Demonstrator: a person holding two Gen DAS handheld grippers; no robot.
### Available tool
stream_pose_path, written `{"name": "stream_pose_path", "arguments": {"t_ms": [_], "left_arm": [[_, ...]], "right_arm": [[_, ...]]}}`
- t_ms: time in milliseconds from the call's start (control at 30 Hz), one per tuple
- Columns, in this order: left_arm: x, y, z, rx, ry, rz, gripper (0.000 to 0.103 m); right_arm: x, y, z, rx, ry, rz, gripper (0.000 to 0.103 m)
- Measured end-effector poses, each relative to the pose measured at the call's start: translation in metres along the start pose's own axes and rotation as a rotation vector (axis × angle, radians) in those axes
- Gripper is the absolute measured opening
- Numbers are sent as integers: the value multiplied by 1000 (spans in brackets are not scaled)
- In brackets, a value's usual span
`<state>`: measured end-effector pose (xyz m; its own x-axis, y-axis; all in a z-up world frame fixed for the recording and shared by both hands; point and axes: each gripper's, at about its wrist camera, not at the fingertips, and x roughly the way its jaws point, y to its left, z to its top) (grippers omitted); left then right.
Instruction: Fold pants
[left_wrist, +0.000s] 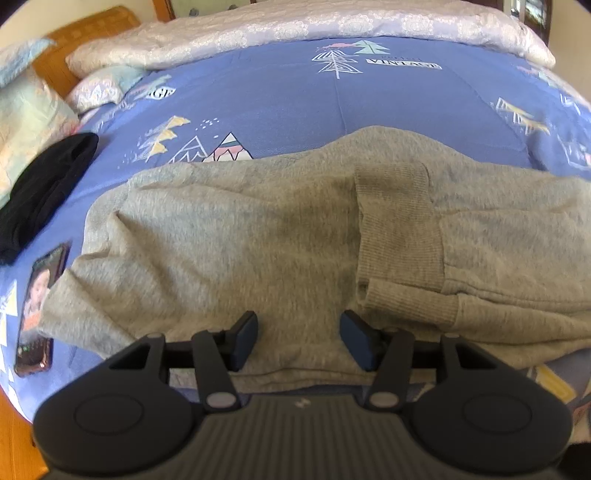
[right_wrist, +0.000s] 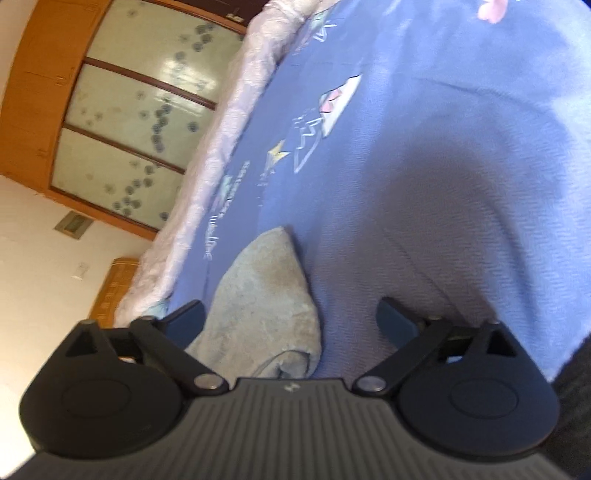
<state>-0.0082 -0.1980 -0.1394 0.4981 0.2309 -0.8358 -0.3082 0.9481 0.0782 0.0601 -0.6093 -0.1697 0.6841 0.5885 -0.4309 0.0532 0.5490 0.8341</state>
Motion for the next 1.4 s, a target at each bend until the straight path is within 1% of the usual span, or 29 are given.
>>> {"name": "stream_pose_path", "arguments": {"t_ms": [67, 167, 233, 267, 333, 367, 400, 433, 467, 533, 667, 700, 733, 900, 933, 967, 1000, 1067, 1100, 1167, 1267, 1333, 1400], "left_arm": [[-3, 12, 3, -54, 4, -40, 50], [-17, 28, 11, -114, -22, -74, 47], [-29, 31, 19, -124, -57, -102, 47], [-35, 30, 24, -120, -73, -123, 46], [-43, 18, 36, -85, -91, -176, 47], [-46, 11, 41, -65, -93, -203, 47], [-47, 0, 49, -36, -89, -243, 48], [-48, -12, 57, -7, -78, -283, 49], [-48, -25, 62, 18, -68, -315, 51], [-46, -57, 75, 87, -35, -401, 54], [-39, -113, 91, 186, 49, -491, 65], [-37, -127, 94, 213, 68, -500, 68], [-35, -138, 95, 238, 81, -506, 68], [-37, -177, 89, 347, 102, -500, 68], [-36, -182, 88, 372, 98, -494, 67], [-35, -186, 86, 402, 97, -479, 55], [-32, -189, 84, 426, 101, -467, 37], [-25, -193, 83, 450, 126, -459, 22], [-23, -191, 83, 453, 126, -458, 18], [-26, -184, 84, 445, 114, -472, 15], [-39, -166, 91, 387, 62, -510, 13], [-48, -143, 100, 306, 20, -537, 12], [-53, -115, 110, 211, 5, -580, 12]], "right_arm": [[2, 5, 1, -27, 17, -16, 103], [8, 21, -1, -118, 46, -88, 102], [17, 36, -7, -224, 62, -150, 101], [23, 43, -12, -282, 75, -175, 98], [34, 56, -22, -382, 103, -217, 73], [39, 61, -25, -415, 120, -241, 50], [45, 64, -28, -433, 147, -245, 26], [49, 64, -31, -433, 175, -241, 23], [50, 68, -35, -453, 165, -254, 23], [48, 82, -46, -548, 130, -268, 21], [42, 111, -73, -743, 78, -226, 19], [41, 116, -80, -790, 70, -219, 19], [43, 122, -87, -834, 64, -211, 19], [49, 138, -110, -1010, 71, -164, 18], [48, 140, -112, -1031, 68, -158, 18], [48, 142, -113, -1044, 65, -152, 17], [46, 143, -113, -1050, 59, -145, 17], [42, 144, -112, -1053, 44, -138, 17], [41, 144, -111, -1052, 40, -138, 16], [38, 141, -109, -1045, 43, -138, 16], [34, 143, -112, -1062, 38, -128, 16], [30, 148, -116, -1080, 24, -115, 16], [29, 154, -116, -1085, 7, -87, 22]]}}
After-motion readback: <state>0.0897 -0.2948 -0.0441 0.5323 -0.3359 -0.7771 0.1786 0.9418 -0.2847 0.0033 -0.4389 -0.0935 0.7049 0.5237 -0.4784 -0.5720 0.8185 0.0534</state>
